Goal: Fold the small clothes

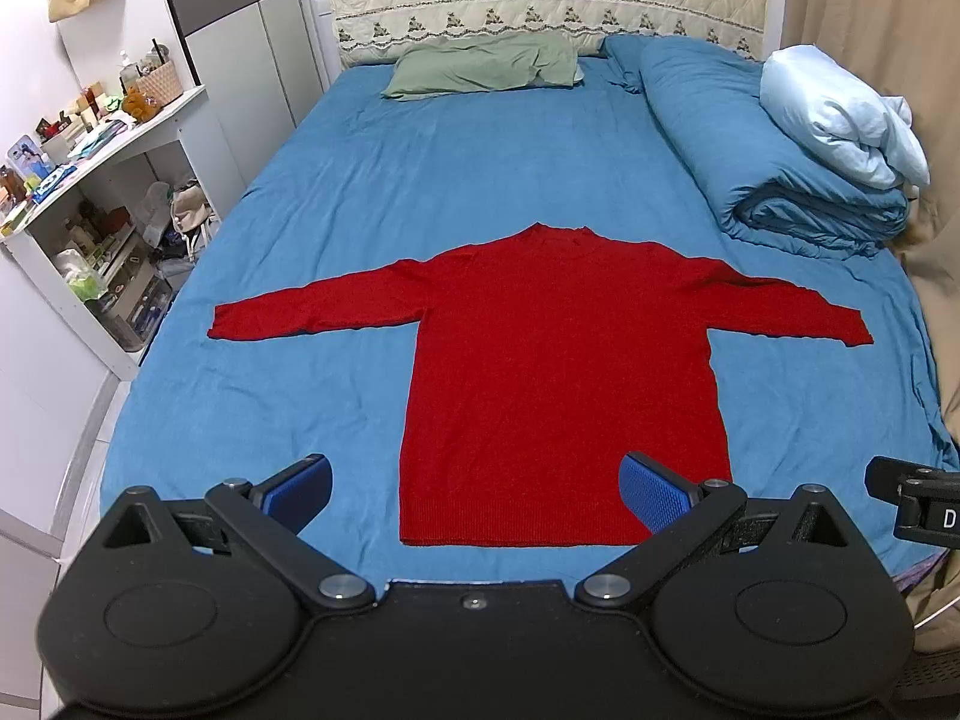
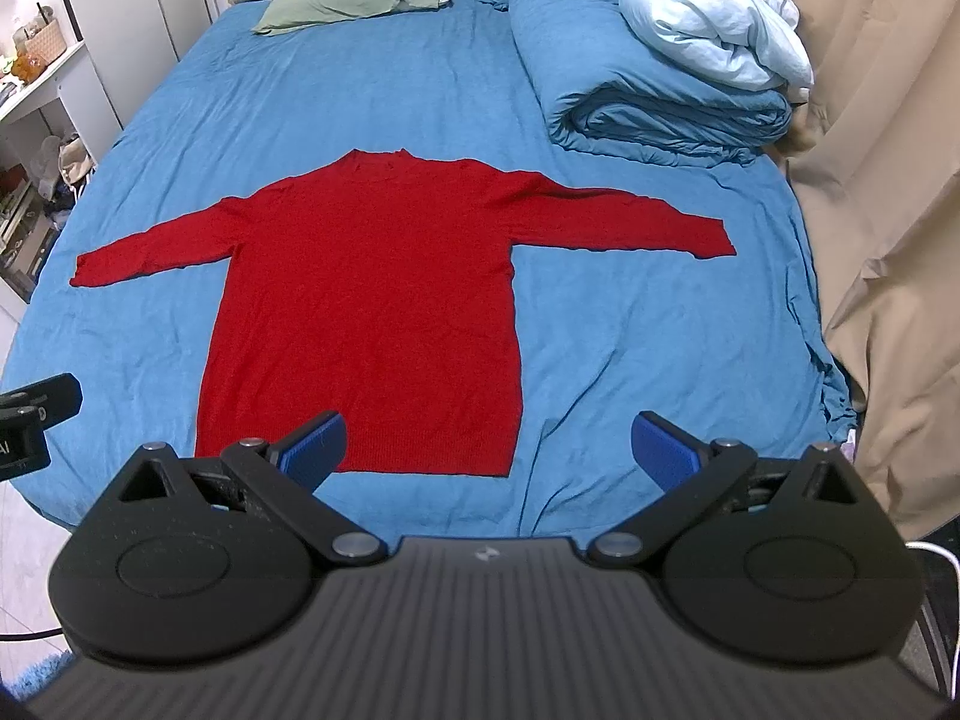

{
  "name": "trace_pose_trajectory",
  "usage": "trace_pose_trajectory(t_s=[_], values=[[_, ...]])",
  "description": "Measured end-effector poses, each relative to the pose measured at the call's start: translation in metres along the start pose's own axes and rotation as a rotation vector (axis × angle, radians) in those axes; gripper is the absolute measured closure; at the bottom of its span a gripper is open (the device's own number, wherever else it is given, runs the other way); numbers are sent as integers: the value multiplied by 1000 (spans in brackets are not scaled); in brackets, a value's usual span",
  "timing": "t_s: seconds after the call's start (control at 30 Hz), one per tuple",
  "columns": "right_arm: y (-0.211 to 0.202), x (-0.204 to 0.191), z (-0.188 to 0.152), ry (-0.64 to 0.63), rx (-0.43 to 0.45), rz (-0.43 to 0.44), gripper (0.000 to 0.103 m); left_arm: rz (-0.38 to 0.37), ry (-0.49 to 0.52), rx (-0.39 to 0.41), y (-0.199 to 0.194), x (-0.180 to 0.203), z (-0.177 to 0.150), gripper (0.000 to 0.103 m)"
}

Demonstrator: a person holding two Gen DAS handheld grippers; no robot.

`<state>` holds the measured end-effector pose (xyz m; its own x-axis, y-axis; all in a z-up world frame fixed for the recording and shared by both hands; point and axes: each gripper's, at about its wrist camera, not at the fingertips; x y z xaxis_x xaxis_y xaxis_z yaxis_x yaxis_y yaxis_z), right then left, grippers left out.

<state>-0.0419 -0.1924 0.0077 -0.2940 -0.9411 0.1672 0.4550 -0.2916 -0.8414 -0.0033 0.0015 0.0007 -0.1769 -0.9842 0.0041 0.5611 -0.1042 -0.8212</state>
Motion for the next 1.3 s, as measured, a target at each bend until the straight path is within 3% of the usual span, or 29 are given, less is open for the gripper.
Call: trace_pose_trajectory(t_s=[0.17,0.37,0.53,0.7,0.97,1.17,1.3], values=[[0,-2,12,31,17,-5,0,-22,-11,17,1,-10,11,0],[2,2,52,134,57,-21,0,-104,-10,43,17,-24,59,0],[21,16,98,252,106,-42,0,-137,80,65,51,-21,111,0],[67,49,145,381,144,-44,0,-233,87,82,101,-8,153,0],[220,124,184,494,133,-55,0,-229,55,80,211,54,202,0],[364,192,181,549,79,-48,0,-169,25,49,309,111,216,0],[447,224,171,563,64,-61,0,-168,-30,-21,379,137,214,2]])
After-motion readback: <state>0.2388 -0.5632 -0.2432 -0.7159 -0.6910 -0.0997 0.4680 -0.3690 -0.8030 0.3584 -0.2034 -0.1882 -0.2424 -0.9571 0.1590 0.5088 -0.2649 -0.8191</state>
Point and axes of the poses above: each gripper's, at about its wrist camera, not at the fingertips, and y roughly the way its jaws point, x to its right, z to its top, and after that the axes turned 7 degrees about -z, right-handed
